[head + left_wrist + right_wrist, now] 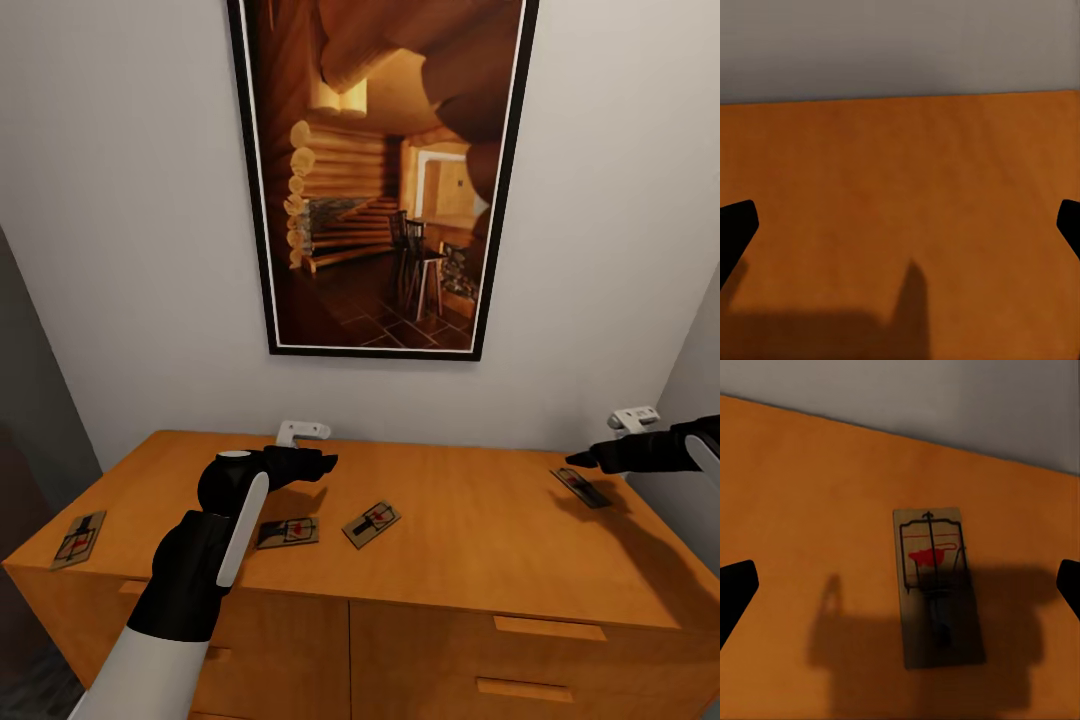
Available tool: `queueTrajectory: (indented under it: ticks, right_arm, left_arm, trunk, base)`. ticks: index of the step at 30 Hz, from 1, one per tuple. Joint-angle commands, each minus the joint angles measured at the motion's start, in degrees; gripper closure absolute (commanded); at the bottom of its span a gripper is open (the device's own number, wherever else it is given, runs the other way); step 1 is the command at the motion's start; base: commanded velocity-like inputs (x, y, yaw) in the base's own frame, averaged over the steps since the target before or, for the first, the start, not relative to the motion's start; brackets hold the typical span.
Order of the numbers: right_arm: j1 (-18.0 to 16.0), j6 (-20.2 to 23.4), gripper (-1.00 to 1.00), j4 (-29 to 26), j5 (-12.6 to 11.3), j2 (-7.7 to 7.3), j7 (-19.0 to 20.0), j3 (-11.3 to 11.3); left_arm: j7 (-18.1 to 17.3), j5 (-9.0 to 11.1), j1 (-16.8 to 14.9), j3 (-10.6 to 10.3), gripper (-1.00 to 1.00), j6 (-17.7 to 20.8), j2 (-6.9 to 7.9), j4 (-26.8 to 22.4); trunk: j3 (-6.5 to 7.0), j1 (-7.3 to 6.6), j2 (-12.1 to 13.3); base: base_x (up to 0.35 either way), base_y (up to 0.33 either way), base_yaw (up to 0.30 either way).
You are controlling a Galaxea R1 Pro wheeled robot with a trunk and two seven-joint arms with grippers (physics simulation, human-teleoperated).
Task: Take the four mousetraps from the cabinet in the bathroom and place them on the bathroom floor. Make sure all four end up on the same floor surface, and ensure that at least two of them are either under or directly next to the same bathroom sink.
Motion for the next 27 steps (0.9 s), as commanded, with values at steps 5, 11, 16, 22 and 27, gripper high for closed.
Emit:
queueTrajectory:
  ticks: [5,11,16,22,27]
  right_arm:
    - [-0.1,0.1,-1.0,0.2,0.5,-0.19,0.6,-0.1]
    - [-0.1,0.1,-1.0,0.3,0.4,-0.32,1.1,-1.7]
    - [-0.1,0.1,-1.0,0.3,0.5,-0.36,1.5,-2.8]
    - [-0.1,0.1,-1.0,0.3,0.5,-0.23,1.7,-3.4]
    - [-0.1,0.1,-1.0,0.3,0.6,-0.14,1.7,-3.4]
  left_arm:
    - [0.1,0.3,0.0,0.0,-1.0,0.2,-0.05,0.0]
    - [0.1,0.3,0.0,0.0,-1.0,0.2,-0.12,0.0]
    - [0.1,0.4,0.0,0.0,-1.0,0.2,-0.16,0.0]
    - [0.1,0.5,0.0,0.0,-1.0,0.2,-0.16,0.0]
    - [0.1,0.5,0.0,0.0,-1.0,0.2,-0.14,0.0]
  trunk:
    - [-0.07,0.0,0.0]
    - [-0.07,0.0,0.0]
    - [-0.07,0.0,0.0]
    - [-0.07,0.0,0.0]
    - [-0.07,0.0,0.0]
  base:
    - [0.0,0.0,0.0]
    - [0.0,-0.001,0.0]
    - [0.0,-0.04,0.0]
    - [0.0,-0.039,0.0]
    - [0.0,-0.014,0.0]
